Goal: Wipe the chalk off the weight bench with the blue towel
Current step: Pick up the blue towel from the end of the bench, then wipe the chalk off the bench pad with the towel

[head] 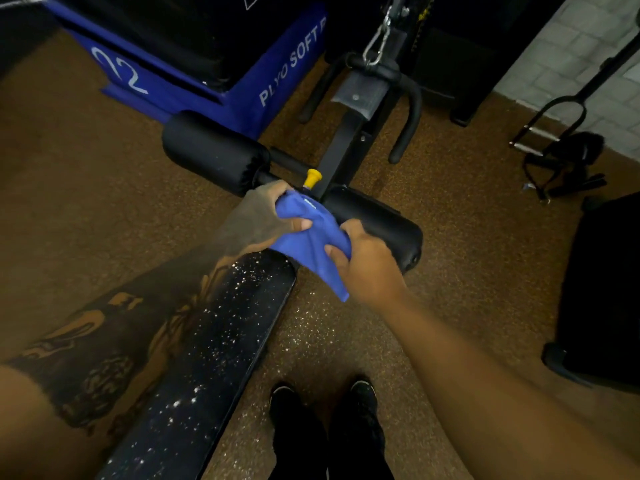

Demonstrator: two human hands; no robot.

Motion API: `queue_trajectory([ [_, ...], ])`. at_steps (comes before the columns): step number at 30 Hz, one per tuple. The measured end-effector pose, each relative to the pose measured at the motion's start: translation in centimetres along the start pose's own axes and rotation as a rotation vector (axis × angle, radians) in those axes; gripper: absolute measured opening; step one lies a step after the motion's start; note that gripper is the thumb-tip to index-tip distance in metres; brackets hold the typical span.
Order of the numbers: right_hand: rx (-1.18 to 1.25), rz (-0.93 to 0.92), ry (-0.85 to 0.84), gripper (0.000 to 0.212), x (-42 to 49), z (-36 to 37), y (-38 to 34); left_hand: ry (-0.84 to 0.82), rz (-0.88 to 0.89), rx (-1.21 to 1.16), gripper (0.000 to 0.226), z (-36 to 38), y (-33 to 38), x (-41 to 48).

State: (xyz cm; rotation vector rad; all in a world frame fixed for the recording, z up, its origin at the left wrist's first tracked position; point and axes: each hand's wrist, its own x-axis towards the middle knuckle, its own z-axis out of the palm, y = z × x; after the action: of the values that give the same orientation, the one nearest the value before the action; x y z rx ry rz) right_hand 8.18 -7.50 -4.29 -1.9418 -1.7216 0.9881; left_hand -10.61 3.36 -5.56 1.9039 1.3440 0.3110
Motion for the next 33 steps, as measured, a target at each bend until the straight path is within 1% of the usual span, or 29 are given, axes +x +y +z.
queue_trajectory([
  [2,0.043,-0.018,-0.059,0.029,-0.2,1.5,-0.3,0.003,-0.023,-0.001,0.05,-0.5,-1.5,-1.2],
  [4,0.06,-0.024,-0.113,0.038,-0.3,3.2,-0.3,-0.001,-0.071,0.02,0.044,-0.5,-3.1,-2.3],
  [6,0.034,-0.042,-0.138,0.044,0.1,5.0,0.0,0.028,-0.135,0.052,0.042,0.0,-4.3,-3.0],
  [8,0.022,-0.053,-0.152,0.039,0.7,6.6,0.7,0.068,-0.202,0.071,0.044,0.9,-5.3,-3.6],
  [11,0.034,-0.049,-0.186,0.019,1.7,8.7,1.7,0.123,-0.271,0.061,0.047,2.2,-6.6,-4.0],
  [15,-0.051,-0.062,-0.2,0.016,3.0,11.1,2.7,0.148,-0.364,0.134,0.05,3.3,-7.5,-4.0],
  [19,-0.147,-0.049,-0.24,0.007,4.4,13.2,3.4,0.17,-0.344,0.197,0.046,3.9,-9.1,-4.4],
  [20,-0.178,-0.041,-0.252,0.009,4.6,13.5,3.5,0.173,-0.343,0.227,0.046,4.0,-9.5,-4.6],
  [21,-0.223,-0.034,-0.259,0.015,4.7,13.7,3.5,0.179,-0.337,0.284,0.048,4.2,-9.7,-4.8],
  [23,-0.399,-0.048,-0.219,0.03,4.6,13.8,3.4,0.198,-0.318,0.456,0.053,4.6,-10.0,-5.4],
  [25,-0.568,-0.136,-0.144,0.042,4.2,13.6,3.1,0.218,-0.323,0.541,0.057,5.3,-9.9,-6.6],
  [28,-0.648,-0.355,-0.12,0.046,3.9,13.5,2.5,0.217,-0.353,0.507,0.056,7.0,-9.2,-9.9],
  [30,-0.677,-0.489,-0.185,0.051,4.3,14.0,2.1,0.191,-0.377,0.522,0.058,8.8,-8.9,-12.1],
  [33,-0.726,-0.659,-0.327,0.059,5.8,15.4,1.4,0.102,-0.427,0.533,0.069,11.5,-8.9,-14.0],
])
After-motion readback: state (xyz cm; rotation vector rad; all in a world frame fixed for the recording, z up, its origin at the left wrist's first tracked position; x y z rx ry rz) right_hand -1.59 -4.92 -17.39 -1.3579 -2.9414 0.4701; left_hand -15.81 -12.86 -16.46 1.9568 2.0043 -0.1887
